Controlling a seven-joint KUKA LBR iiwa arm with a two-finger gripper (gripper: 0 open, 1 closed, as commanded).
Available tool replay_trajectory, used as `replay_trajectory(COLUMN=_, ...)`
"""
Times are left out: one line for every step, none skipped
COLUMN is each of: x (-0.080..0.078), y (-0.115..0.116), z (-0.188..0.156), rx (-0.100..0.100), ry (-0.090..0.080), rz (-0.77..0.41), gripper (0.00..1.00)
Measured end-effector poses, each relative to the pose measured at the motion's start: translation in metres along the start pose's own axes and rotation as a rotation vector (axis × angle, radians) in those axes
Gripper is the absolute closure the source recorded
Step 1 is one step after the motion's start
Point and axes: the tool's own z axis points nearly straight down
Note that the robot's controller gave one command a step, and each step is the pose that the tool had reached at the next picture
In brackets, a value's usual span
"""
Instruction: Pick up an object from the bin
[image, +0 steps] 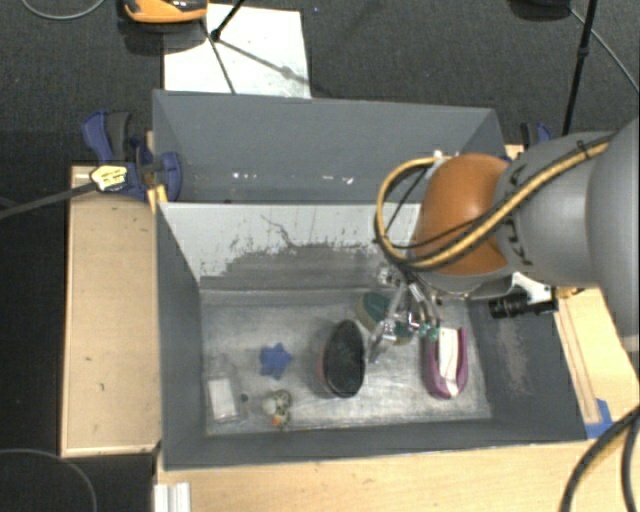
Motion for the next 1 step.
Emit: replay_trajectory(x=0.0123, y=-0.0019, z=0.0396, rx=0.0, ry=-0.002, rz=0.088, gripper=0.0)
